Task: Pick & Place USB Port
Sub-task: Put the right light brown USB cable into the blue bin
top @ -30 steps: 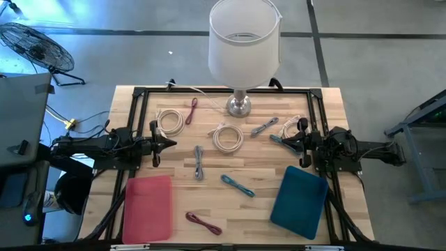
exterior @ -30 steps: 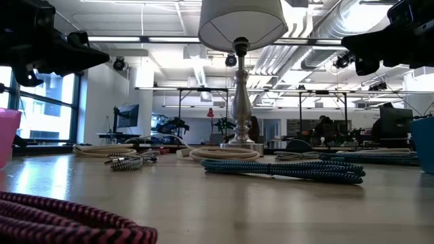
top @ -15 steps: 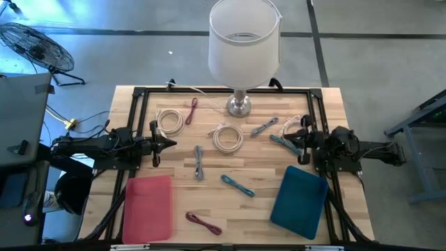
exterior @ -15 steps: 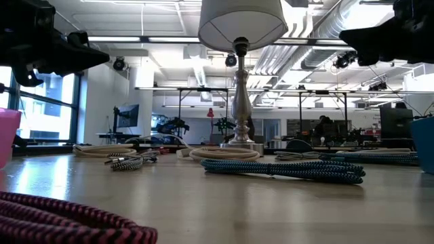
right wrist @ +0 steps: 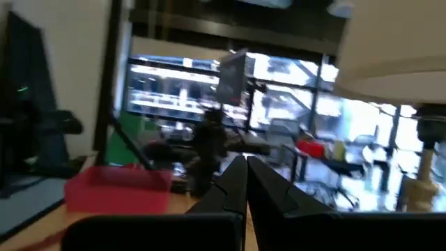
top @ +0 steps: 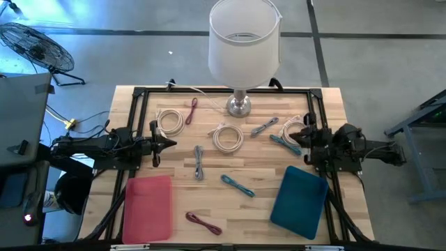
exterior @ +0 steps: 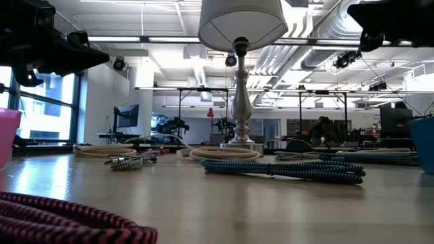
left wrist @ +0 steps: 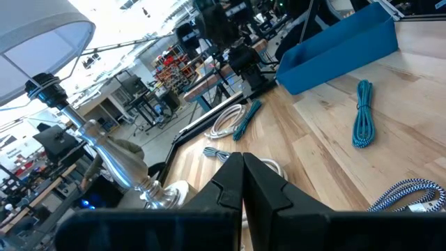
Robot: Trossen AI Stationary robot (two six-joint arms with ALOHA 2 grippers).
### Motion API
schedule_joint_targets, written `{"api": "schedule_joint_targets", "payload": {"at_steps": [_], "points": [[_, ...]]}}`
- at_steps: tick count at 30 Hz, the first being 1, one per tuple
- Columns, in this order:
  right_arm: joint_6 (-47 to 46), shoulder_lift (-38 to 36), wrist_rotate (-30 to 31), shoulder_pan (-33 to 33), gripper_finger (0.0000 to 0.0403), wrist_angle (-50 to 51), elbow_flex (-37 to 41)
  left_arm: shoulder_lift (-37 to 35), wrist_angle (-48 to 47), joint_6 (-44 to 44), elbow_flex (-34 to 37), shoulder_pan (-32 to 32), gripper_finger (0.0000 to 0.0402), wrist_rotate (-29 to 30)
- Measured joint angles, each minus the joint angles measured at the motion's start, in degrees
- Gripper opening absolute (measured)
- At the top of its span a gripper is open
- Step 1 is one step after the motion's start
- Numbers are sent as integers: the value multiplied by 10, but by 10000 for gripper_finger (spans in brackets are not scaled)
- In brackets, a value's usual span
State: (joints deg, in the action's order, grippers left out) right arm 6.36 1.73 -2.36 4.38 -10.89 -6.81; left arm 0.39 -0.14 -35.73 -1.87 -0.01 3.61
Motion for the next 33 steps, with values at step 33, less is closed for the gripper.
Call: {"api": "schedule_joint_targets", "payload": {"at_steps": [33], "points": [[-64,576,261,41,131,882,-556,0,0,0,0,0,0,0]]}}
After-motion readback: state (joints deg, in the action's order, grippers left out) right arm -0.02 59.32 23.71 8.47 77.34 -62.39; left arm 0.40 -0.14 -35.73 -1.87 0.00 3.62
